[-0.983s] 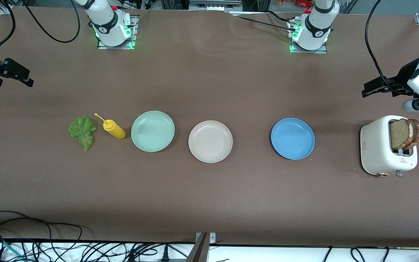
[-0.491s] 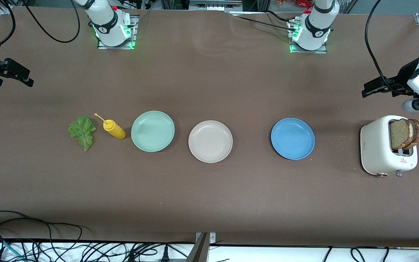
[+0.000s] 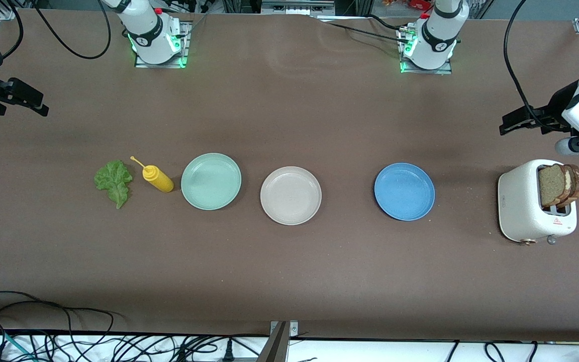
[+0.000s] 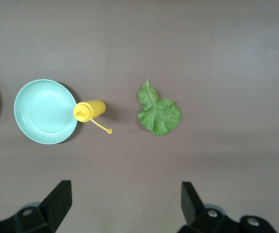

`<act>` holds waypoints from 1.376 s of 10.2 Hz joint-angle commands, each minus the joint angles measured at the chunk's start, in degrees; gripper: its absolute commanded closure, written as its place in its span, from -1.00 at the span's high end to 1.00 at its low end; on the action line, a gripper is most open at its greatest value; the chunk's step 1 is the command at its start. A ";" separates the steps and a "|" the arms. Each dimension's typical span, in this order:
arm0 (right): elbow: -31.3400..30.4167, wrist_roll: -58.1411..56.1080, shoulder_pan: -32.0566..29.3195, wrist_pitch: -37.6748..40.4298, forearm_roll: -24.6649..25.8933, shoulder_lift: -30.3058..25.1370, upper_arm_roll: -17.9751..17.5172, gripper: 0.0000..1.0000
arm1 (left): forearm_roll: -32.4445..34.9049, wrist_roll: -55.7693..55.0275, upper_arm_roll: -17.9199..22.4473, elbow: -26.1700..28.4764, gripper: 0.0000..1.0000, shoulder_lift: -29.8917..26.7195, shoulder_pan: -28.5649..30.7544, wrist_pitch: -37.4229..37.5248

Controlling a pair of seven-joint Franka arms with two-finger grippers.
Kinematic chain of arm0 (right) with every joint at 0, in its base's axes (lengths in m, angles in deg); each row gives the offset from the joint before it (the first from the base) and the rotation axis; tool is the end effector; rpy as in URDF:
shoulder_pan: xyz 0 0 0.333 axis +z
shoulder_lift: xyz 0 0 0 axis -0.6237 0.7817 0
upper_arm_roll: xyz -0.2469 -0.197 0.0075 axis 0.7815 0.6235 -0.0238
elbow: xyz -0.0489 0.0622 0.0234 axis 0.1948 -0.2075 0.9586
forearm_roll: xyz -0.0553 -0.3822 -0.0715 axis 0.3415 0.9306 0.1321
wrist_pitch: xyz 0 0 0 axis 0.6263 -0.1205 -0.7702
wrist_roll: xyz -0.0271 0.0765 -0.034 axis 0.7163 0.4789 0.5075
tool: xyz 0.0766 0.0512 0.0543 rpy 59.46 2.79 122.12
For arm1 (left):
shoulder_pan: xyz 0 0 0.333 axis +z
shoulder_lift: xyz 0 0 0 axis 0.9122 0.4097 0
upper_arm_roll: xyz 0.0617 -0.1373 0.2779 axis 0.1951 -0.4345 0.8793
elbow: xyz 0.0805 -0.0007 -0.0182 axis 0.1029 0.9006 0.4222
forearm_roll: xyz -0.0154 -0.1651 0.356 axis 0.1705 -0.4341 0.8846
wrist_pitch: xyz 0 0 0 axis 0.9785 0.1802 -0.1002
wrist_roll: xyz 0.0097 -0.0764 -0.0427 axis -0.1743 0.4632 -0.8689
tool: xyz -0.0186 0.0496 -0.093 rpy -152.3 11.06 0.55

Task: Make sandwich on beige plate with both arms

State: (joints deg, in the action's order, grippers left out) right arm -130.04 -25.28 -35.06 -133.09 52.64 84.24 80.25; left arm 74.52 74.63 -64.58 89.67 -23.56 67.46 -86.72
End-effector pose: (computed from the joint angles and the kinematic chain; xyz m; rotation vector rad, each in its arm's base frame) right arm 0.5316 -0.0301 0.6067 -3.1123 0.0366 0.0228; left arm 0.5687 -0.0095 0.5840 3.0868 0.0995 -0.2270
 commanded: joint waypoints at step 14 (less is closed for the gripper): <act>0.48 -0.22 0.17 0.82 0.40 -0.26 0.12 1.00 | -0.96 0.30 -0.05 -1.40 1.00 1.27 0.29 -1.23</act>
State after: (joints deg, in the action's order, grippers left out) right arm -130.03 -25.28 -35.06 -132.94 52.64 84.24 80.27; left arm 74.52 74.63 -64.57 89.67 -22.74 67.46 -88.15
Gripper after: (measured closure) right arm 0.000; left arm 0.000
